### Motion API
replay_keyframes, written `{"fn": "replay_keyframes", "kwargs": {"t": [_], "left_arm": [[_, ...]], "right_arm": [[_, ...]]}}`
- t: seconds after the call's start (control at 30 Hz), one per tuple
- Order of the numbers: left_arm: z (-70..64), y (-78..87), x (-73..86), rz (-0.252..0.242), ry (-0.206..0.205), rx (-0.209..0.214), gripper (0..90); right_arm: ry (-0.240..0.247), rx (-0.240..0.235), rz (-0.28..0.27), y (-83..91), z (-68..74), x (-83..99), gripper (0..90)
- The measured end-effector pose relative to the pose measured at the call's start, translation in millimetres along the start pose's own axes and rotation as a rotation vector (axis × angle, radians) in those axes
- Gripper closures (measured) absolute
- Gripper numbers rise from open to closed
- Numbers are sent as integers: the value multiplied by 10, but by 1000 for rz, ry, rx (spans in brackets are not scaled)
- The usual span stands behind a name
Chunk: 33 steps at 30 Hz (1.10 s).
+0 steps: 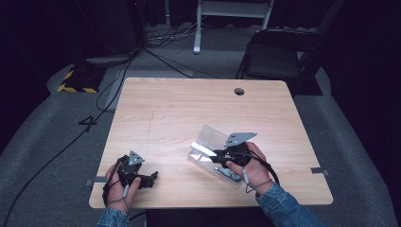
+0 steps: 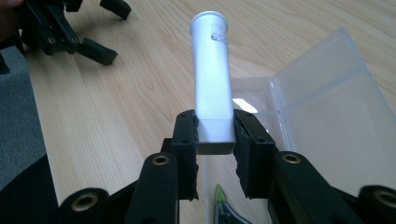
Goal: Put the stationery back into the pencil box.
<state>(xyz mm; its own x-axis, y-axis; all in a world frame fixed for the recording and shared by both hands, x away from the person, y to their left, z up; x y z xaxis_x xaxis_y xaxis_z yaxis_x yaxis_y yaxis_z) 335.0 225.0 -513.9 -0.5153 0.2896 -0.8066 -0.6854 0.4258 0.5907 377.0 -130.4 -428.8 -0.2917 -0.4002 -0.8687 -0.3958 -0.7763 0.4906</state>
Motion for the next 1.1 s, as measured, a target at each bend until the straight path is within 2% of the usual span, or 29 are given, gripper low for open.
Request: {"fn": "replay_keyframes", "kwargs": {"t": [0.27, 0.43, 1.1], "left_arm": [[-1, 0, 0, 1, 1, 0, 1], [0, 0, 0, 1, 0, 0, 1], [1, -4, -4, 2, -1, 1, 1]], "right_arm": [[2, 12, 20, 71, -62, 54, 721], [-4, 20, 57, 101, -99, 124, 720], [-17, 15, 130, 79, -140, 208, 720]]}}
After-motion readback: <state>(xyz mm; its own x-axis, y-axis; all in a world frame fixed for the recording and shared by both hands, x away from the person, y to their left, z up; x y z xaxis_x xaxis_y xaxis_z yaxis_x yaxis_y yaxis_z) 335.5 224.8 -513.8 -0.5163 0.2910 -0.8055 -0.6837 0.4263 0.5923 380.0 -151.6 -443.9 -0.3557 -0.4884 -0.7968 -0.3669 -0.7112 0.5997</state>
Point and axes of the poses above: each handheld gripper's, and its own axes: y roughly backward along the jaws, x roughly out of its underside, z roughly to its left, the point moved 1 cm from there along -y, roughly forward along the jaws, and after that the axes turned 12 degrees about -z, right-handed, at the moved point
